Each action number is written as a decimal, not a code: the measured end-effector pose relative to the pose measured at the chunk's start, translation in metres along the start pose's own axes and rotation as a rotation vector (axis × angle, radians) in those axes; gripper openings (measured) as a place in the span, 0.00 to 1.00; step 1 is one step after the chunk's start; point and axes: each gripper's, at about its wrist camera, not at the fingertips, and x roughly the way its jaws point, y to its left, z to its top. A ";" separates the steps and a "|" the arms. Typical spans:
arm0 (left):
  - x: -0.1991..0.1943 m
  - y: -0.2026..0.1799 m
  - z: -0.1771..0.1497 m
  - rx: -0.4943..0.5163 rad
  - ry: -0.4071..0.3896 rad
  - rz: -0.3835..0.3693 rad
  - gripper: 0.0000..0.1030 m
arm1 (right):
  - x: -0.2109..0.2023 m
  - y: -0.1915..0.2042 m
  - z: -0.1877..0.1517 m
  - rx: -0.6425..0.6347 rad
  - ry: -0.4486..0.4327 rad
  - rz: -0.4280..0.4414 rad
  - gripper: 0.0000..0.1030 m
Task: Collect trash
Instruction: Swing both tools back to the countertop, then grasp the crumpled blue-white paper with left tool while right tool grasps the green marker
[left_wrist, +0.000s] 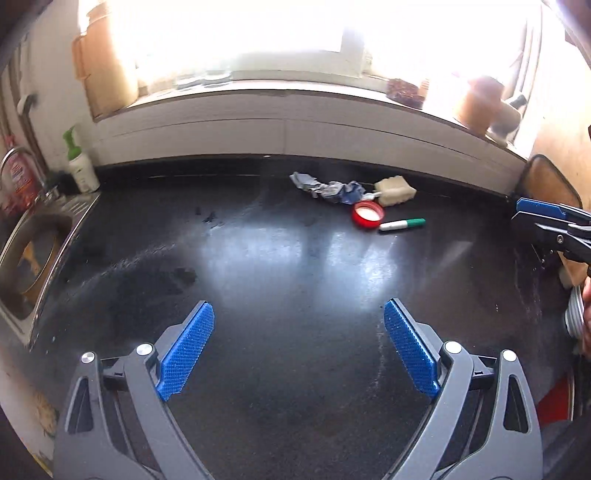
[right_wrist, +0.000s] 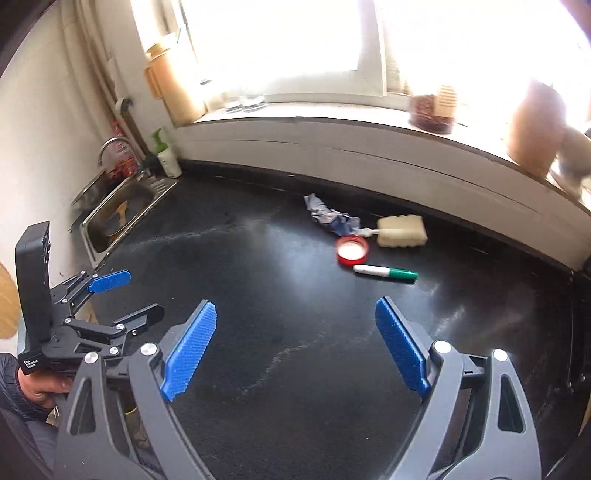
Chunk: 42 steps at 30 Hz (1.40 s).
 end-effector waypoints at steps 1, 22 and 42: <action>0.004 -0.008 0.003 0.021 0.003 -0.008 0.88 | -0.003 -0.010 -0.003 0.016 -0.003 -0.013 0.82; 0.078 -0.025 0.065 0.195 0.063 -0.051 0.88 | 0.035 -0.058 0.005 0.086 0.056 -0.024 0.83; 0.270 -0.056 0.149 0.903 0.154 -0.315 0.88 | 0.185 -0.129 0.022 -0.092 0.309 0.071 0.83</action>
